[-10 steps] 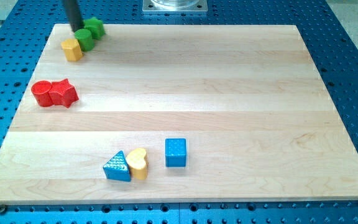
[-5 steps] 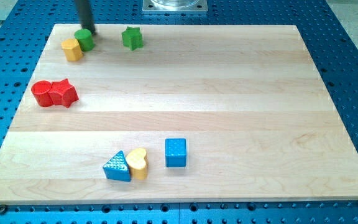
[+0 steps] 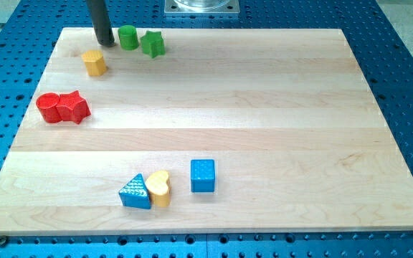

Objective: Move the green blocks towards the top center of the board

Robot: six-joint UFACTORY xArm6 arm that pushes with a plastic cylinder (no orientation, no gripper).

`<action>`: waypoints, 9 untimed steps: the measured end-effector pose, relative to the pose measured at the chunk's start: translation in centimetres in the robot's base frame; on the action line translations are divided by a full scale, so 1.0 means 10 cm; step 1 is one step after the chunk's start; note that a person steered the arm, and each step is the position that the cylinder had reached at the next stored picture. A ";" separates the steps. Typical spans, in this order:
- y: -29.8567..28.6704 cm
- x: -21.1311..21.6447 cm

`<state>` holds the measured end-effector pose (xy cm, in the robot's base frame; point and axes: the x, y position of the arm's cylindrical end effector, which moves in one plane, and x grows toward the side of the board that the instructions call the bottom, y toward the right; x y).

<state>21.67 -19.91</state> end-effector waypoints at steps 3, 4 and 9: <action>1.36 0.45; 0.96 0.64; 1.93 0.85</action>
